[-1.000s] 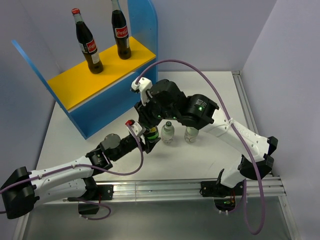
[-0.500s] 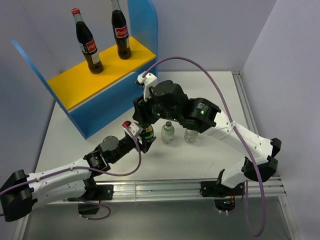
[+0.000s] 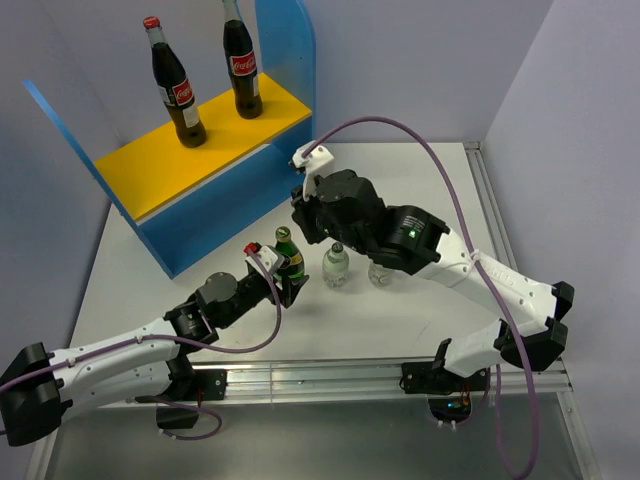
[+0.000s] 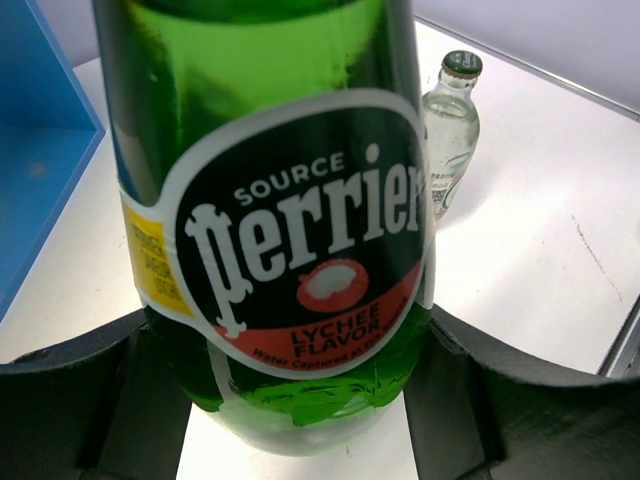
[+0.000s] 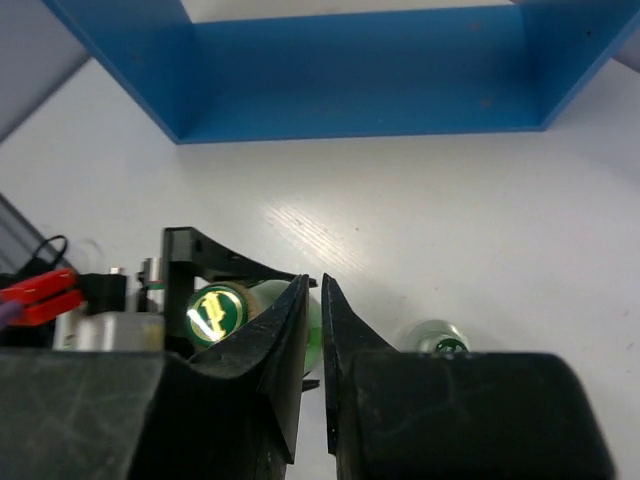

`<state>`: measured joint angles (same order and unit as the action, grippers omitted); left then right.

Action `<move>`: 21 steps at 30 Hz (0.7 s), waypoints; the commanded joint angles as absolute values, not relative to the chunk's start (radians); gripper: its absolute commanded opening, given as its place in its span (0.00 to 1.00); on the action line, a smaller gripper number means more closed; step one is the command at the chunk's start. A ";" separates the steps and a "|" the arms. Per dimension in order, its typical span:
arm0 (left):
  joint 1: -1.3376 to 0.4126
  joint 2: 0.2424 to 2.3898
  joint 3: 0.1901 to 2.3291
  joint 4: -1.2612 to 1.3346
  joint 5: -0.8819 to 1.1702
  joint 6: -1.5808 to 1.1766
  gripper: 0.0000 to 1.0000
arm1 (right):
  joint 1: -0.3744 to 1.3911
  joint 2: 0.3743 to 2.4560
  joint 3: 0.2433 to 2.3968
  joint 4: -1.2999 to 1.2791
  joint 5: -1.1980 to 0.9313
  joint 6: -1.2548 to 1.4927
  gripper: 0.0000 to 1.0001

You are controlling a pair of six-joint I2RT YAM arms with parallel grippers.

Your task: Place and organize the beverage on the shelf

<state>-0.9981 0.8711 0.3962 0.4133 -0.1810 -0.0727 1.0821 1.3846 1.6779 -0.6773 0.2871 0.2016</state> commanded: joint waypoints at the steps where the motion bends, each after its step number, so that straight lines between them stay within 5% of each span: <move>1: -0.997 0.816 0.434 0.581 -0.170 -0.092 0.00 | 1.083 1.397 1.657 -0.653 0.361 0.167 0.17; 11: -0.997 0.868 0.479 0.552 -0.196 -0.084 0.00 | 1.103 1.431 1.658 -0.617 0.035 0.124 0.11; 21: -0.985 0.911 0.500 0.563 -0.248 -0.097 0.00 | 1.109 1.433 1.624 -0.612 0.058 0.155 0.11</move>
<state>-0.9951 0.9112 0.4049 0.3977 -0.2142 -0.0753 1.0809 1.4315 1.6394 -0.6708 0.1558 0.1249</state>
